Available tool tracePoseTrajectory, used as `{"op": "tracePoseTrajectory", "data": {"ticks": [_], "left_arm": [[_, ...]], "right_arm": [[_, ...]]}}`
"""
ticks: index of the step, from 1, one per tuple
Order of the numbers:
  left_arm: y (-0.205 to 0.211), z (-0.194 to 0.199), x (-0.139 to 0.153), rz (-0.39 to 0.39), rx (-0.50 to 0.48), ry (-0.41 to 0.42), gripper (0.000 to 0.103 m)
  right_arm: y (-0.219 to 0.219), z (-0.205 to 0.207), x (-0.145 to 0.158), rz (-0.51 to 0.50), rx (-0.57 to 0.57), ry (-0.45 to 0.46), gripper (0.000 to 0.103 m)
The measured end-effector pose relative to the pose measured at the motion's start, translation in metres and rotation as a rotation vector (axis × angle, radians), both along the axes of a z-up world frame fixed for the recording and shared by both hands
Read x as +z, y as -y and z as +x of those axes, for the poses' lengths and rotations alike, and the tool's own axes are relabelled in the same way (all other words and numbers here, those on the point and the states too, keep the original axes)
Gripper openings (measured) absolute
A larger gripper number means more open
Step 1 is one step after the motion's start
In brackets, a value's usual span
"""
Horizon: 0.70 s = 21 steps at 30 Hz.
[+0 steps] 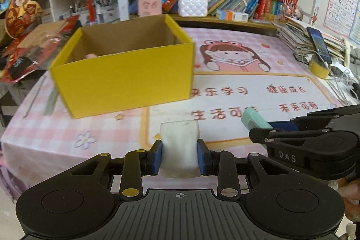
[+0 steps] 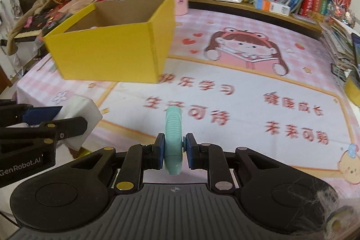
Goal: Organize objects
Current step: 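Lift the white block and green roller and carry them over the yellow box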
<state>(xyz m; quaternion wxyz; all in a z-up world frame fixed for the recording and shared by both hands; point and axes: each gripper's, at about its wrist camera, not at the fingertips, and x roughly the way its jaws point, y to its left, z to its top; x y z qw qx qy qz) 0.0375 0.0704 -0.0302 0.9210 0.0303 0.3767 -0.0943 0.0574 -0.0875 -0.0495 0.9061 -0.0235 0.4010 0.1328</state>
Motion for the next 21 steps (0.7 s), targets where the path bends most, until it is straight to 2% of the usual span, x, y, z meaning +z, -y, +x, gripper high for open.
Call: {"op": "tracePoseTrajectory", "data": {"ticks": [12,21], "left_arm": [[-0.069,-0.031,0.004,-0.013,0.132,0.026,0.030],[-0.086,-0.017,0.016,-0.048,0.171,0.078,0.030]], "right_arm": [[-0.075,-0.017,0.000,-0.002,0.139,0.000,0.018],[-0.100,-0.011,0.012,-0.036,0.201,0.081,0.018]]}}
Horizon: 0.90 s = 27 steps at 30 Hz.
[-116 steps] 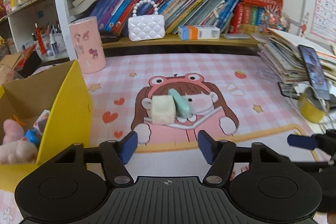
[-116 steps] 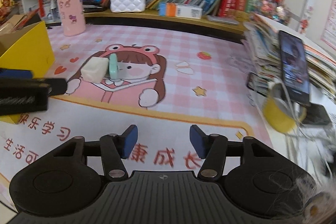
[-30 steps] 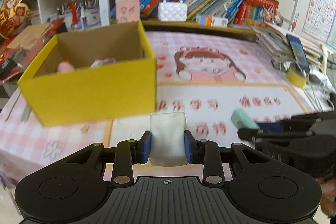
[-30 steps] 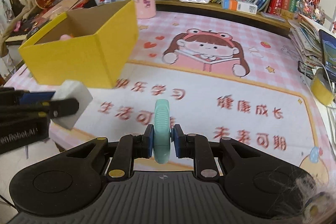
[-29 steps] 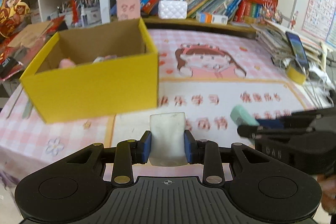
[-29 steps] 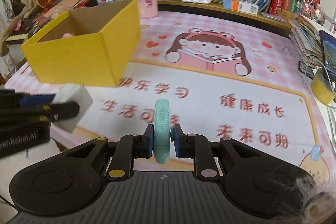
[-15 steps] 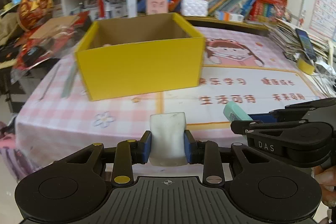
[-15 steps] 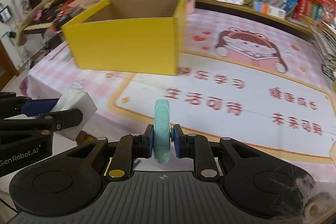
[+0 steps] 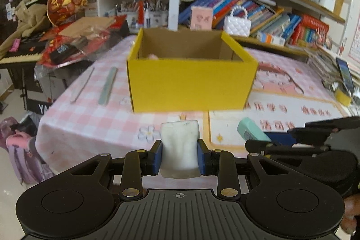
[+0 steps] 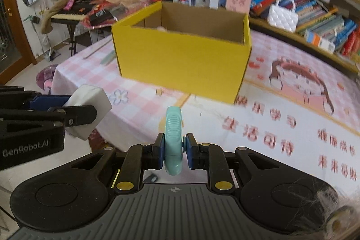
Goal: Organize objects
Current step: 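Lift the white block and green roller and carry them over the yellow box, then open both grippers to drop the block and roller into the box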
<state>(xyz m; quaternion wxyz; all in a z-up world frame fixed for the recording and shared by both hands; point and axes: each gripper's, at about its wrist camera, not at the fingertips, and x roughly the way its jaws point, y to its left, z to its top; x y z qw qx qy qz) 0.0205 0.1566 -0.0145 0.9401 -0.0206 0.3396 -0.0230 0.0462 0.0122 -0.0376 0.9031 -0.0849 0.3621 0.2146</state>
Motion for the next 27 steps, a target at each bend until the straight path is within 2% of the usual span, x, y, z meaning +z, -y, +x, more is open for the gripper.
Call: {"op": "tracePoseTrajectory", "data": {"ticks": [5,9,13,16,21,27], "left_arm": [[0.000,0.027,0.019,-0.008,0.029,0.078,0.030],[0.003,0.055,0.034,-0.003,0.041,0.124,0.030],[0.007,0.088,0.041,0.001,0.053,0.149,0.030],[0.012,0.117,0.041,0.005,0.061,0.152,0.030],[0.022,0.156,0.032,0.014,0.071,0.125,0.030],[0.032,0.190,0.014,0.027,0.080,0.063,0.030]], "right_arm": [[-0.003,0.025,0.013,0.029,0.016,0.050,0.018],[-0.004,0.054,0.032,0.065,0.011,0.125,0.018],[-0.002,0.091,0.047,0.092,0.002,0.179,0.018],[-0.001,0.120,0.050,0.075,0.011,0.198,0.018],[-0.003,0.162,0.038,0.022,0.043,0.166,0.018],[-0.007,0.194,0.015,-0.039,0.104,0.095,0.018]]}}
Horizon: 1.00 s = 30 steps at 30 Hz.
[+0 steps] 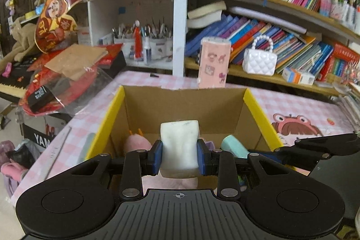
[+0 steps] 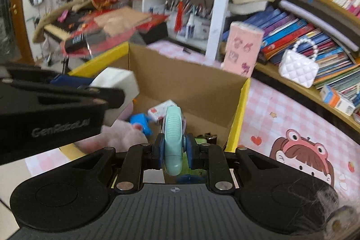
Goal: Organize objects
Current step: 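Open both grippers to drop the block and roller into the box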
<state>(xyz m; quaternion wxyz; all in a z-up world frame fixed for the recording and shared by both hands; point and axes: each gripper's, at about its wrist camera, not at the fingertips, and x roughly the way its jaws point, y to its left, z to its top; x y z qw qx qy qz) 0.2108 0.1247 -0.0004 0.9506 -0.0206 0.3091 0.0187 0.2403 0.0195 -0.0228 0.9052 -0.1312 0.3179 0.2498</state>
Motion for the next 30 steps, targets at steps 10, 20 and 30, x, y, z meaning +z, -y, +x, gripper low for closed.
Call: {"op": "tracePoseTrajectory", "data": {"ticks": [10,20,30], "left_arm": [[0.004,0.036,-0.025,0.012,0.011,-0.096,0.030],[0.003,0.042,-0.030,0.014,0.015,-0.105,0.034],[-0.002,0.003,0.011,0.018,0.010,0.083,0.066]], "right_arm": [[-0.007,0.027,-0.015,-0.105,0.077,0.021,0.018],[-0.010,0.030,-0.018,-0.136,0.097,0.037,0.020],[0.001,0.009,0.013,-0.023,0.003,0.105,0.043]]}}
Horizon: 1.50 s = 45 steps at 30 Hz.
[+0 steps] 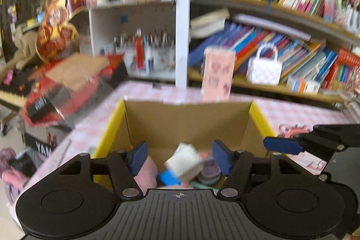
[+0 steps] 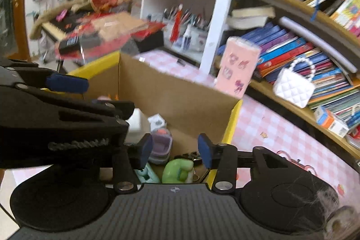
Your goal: Organize objects
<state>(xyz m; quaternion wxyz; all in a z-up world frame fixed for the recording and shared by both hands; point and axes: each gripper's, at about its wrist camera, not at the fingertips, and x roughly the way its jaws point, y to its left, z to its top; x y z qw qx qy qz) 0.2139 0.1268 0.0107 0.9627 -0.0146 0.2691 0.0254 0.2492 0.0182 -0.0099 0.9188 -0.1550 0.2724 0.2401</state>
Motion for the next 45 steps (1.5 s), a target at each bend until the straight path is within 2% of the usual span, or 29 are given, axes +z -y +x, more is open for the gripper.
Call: {"op": "tracePoseTrajectory", "data": {"ticks": [5,11,17,24,30,34,42,45], "left_arm": [[-0.001,-0.031,0.021,-0.021,-0.004,0.081,0.075],[-0.003,-0.075,0.027,-0.026,-0.012,0.099,0.080],[-0.008,-0.120,0.011,-0.010,-0.005,0.054,0.082],[-0.001,-0.158,-0.018,-0.018,-0.026,-0.048,0.082],[0.016,-0.174,-0.025,-0.001,-0.072,-0.082,0.082],[0.033,-0.180,-0.029,0.008,-0.100,-0.096,0.086],[0.076,-0.181,-0.030,0.030,-0.168,-0.114,0.088],[0.089,-0.184,-0.029,0.058,-0.186,-0.103,0.094]], "right_arm": [[0.009,-0.029,0.019,0.057,-0.064,0.055,0.047],[0.019,-0.080,0.028,0.094,-0.143,0.077,0.053],[0.028,-0.129,0.016,0.082,-0.255,0.042,0.061],[0.049,-0.178,-0.008,0.102,-0.403,-0.064,0.061],[0.073,-0.207,-0.021,0.113,-0.510,-0.127,0.061],[0.090,-0.219,-0.023,0.102,-0.576,-0.123,0.065],[0.129,-0.236,-0.021,0.100,-0.701,-0.098,0.073],[0.143,-0.241,-0.020,0.114,-0.750,-0.088,0.077]]}}
